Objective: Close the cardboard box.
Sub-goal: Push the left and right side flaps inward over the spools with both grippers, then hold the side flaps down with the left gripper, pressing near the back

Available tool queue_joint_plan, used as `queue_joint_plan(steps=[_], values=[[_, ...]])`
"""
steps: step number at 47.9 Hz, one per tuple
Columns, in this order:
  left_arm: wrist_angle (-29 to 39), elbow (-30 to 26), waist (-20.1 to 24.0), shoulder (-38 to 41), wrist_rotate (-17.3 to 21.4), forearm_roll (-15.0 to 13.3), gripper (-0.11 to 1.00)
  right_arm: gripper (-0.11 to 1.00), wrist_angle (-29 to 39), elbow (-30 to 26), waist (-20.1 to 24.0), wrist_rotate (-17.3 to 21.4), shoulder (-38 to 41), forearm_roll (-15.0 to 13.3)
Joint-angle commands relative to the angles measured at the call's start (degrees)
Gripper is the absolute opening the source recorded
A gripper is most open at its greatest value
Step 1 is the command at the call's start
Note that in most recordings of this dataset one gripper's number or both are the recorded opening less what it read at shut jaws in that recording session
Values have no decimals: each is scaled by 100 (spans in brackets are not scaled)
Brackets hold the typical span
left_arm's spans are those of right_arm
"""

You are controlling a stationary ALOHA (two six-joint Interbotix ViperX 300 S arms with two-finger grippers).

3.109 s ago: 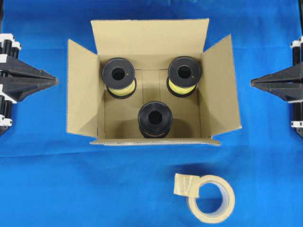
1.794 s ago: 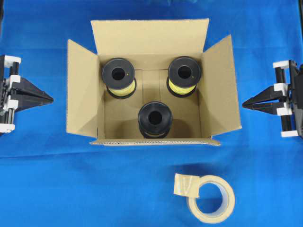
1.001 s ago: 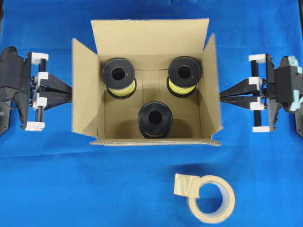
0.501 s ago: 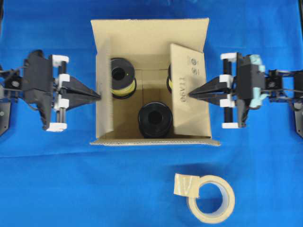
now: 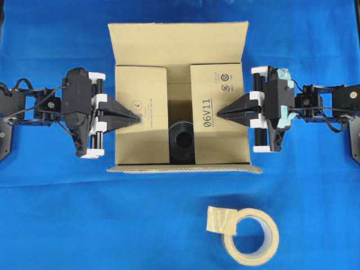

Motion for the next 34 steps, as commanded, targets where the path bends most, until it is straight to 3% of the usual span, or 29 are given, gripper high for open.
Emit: queue_joint_plan(steps=[1, 13, 34], values=[[-26, -88, -9, -26, 0, -9, 0, 1, -53, -97, -18, 9, -26, 9], [-246, -334, 167, 114, 0, -18, 0, 0, -53, -105, -18, 9, -26, 18], [-158, -1406, 633, 809, 35, -18, 0, 1, -53, -105, -18, 26, -26, 26]])
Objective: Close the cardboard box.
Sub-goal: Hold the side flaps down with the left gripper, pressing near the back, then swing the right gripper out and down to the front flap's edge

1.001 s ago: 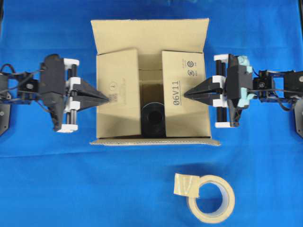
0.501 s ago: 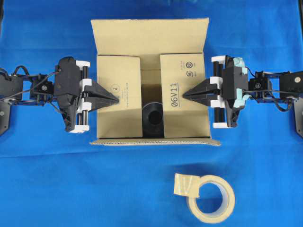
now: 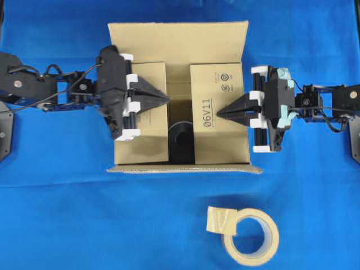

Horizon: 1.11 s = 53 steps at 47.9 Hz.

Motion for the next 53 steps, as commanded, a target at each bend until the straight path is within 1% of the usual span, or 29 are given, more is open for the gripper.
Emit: queue_joint_plan(steps=[1, 11, 21, 30, 33, 40, 53], values=[[-18, -237, 132, 0, 9, -9, 0, 1, -44, -105, -18, 9, -26, 26], [-79, -501, 492, 211, 9, -9, 0, 1, -53, -105, -18, 9, -26, 18], [-387, -844, 738, 633, 26, 9, 0, 0, -44, -105, -18, 9, -26, 26], [-466, -1204, 756, 1063, 360, 0, 0, 1, -35, -105, -18, 9, -26, 26], [-457, -1283, 756, 1169, 378, 0, 0, 1, -35, -105, -18, 9, -26, 18], [-448, -1310, 747, 1266, 387, 0, 0, 1, -26, -97, -18, 9, -26, 26], [-431, -1160, 747, 1222, 439, 0, 0, 1, -35, -105, -18, 9, -26, 26]])
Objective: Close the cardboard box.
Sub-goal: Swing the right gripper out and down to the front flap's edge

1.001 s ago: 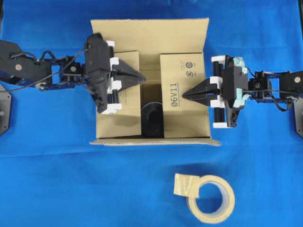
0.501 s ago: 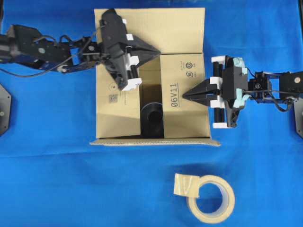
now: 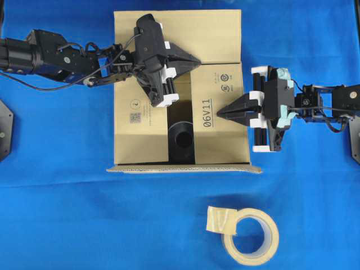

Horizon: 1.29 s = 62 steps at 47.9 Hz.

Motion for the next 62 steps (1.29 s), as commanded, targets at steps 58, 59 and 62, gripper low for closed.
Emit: queue_joint_plan(steps=[58, 59, 62], values=[[141, 79, 26, -158, 229, -9, 0, 1, 325, 132, 2575, -9, -1793, 9], [149, 79, 26, -158, 220, -9, 0, 1, 316, 141, 2593, 0, -1740, 9], [158, 79, 26, -158, 202, -9, 0, 0, 290, 158, 2619, 9, -1582, 44]])
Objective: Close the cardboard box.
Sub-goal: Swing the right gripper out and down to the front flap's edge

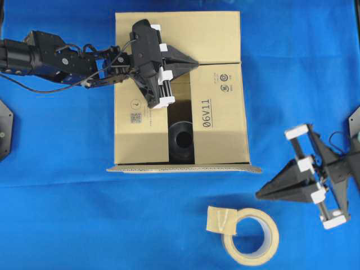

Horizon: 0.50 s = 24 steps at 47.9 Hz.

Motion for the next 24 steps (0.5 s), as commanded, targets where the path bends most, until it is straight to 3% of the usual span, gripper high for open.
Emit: queue_joint_plan(steps=[1, 24], values=[[18, -26, 18, -149, -35, -9, 0, 1, -70, -35, 70, 9, 211, 62], [35, -9, -44, -158, -70, -9, 0, 0, -448, 88, -132, 0, 571, 176]])
